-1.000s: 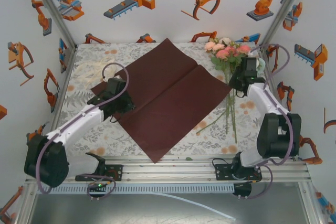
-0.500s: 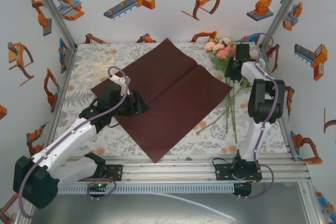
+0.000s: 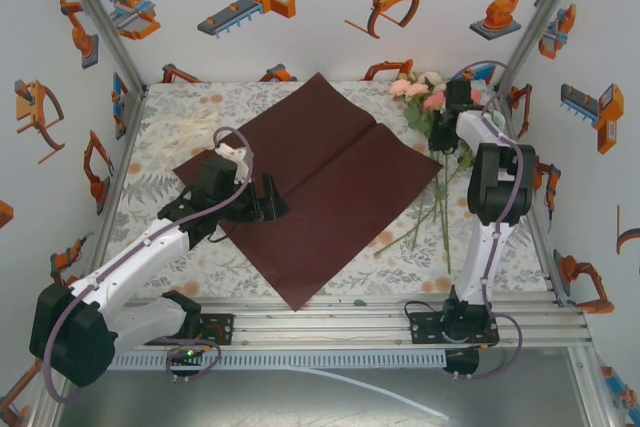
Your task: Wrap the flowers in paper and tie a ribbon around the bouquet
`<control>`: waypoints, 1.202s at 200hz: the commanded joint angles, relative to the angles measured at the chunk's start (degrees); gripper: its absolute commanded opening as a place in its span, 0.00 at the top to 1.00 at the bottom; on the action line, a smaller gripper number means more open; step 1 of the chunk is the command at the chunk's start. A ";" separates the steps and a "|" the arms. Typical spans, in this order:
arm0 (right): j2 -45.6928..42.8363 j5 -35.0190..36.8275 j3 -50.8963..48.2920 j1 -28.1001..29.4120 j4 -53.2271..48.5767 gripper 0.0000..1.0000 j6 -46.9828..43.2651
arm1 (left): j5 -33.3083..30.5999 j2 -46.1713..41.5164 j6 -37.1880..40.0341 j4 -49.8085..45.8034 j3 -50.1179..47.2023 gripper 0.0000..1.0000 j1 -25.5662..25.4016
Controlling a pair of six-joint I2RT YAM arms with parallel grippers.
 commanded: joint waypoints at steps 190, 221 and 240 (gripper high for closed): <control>7.85 -2.51 43.87 30.50 2.37 1.00 13.62 | -13.55 -20.07 3.20 -13.51 2.05 0.00 -0.11; 24.23 -2.59 60.49 34.32 5.56 1.00 13.56 | -12.17 -20.54 1.74 -12.78 0.84 0.00 -0.06; 30.78 -3.28 64.23 34.59 9.65 1.00 16.03 | -11.85 -20.53 1.53 -12.74 0.31 0.01 -0.12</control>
